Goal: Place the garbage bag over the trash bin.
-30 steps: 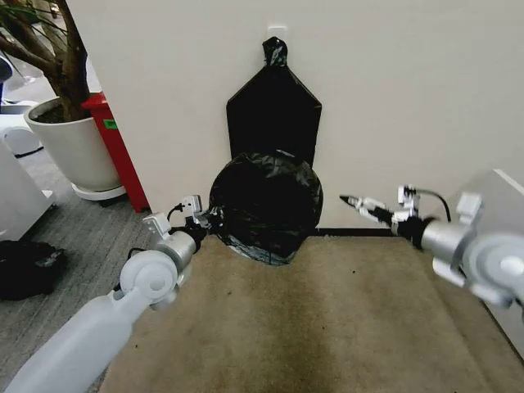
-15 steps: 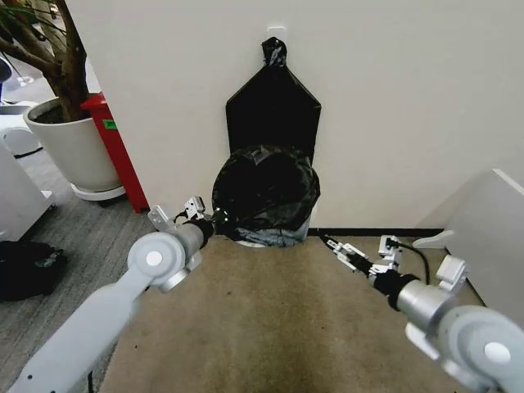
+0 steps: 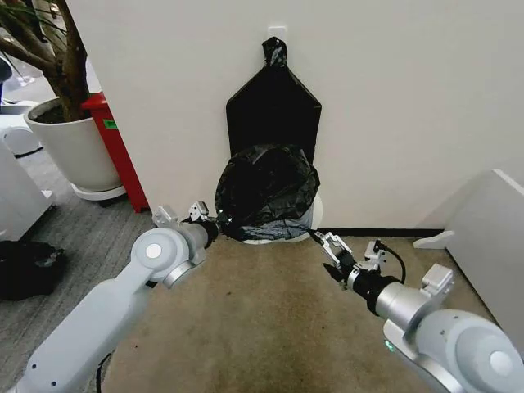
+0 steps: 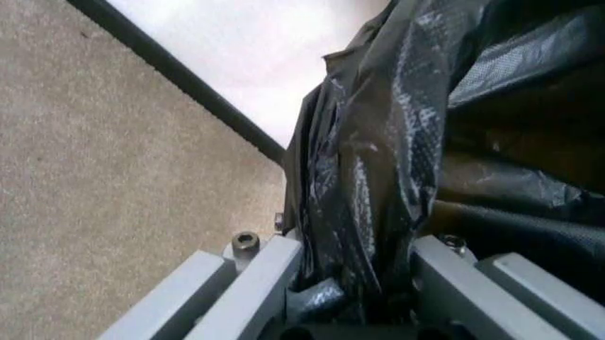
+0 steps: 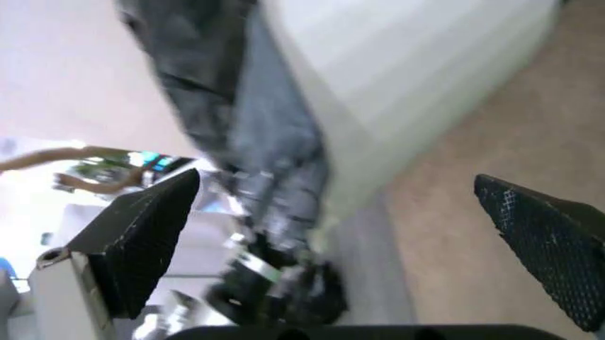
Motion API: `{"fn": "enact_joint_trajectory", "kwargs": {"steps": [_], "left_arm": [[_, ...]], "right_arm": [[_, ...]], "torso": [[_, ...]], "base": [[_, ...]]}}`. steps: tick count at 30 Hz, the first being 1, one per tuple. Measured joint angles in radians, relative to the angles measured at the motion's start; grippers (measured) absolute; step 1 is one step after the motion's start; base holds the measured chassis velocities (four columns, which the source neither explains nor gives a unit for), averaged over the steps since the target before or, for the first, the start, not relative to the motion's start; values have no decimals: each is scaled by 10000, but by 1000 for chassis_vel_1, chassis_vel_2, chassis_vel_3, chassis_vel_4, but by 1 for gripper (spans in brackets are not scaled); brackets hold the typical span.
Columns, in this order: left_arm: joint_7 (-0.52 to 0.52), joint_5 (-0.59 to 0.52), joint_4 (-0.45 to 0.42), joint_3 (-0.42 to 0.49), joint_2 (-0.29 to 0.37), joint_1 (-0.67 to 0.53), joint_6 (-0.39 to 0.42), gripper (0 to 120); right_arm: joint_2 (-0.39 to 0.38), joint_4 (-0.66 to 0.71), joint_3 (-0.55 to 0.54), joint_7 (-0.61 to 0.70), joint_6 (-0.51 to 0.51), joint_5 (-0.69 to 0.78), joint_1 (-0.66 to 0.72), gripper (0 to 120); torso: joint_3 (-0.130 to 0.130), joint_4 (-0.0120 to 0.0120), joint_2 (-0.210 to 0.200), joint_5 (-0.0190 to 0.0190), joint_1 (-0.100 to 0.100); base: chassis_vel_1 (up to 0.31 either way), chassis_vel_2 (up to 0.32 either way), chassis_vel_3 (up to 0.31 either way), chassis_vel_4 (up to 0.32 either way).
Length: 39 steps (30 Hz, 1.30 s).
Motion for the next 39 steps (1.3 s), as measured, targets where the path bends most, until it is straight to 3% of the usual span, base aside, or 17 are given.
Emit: {"fn": "enact_joint_trajectory", "kwargs": {"steps": [9, 31, 34, 39], "left_arm": [[-57, -101, -89, -51, -26, 72, -26, 0], [-19, -99, -208, -20, -115, 76, 10, 0], [0, -113, -208, -23, -150, 75, 34, 0], [26, -105, -190, 0, -179, 85, 72, 0]], "right_arm": [[262, -25, -287, -1208, 144, -521, -70, 100], [330, -204, -587, -1834, -103, -1412, -26, 97], [322, -290, -651, -1894, -143, -1532, -3, 83], [283, -323, -644, -1904, -140, -1517, 52, 72]], "torso": [[0, 1, 0, -1, 0], [0, 1, 0, 1, 0], [0, 0, 0, 0, 0], [0, 0, 0, 0, 0]], "base": [[0, 0, 0, 0], [0, 0, 0, 0], [0, 0, 0, 0], [0, 0, 0, 0]]}}
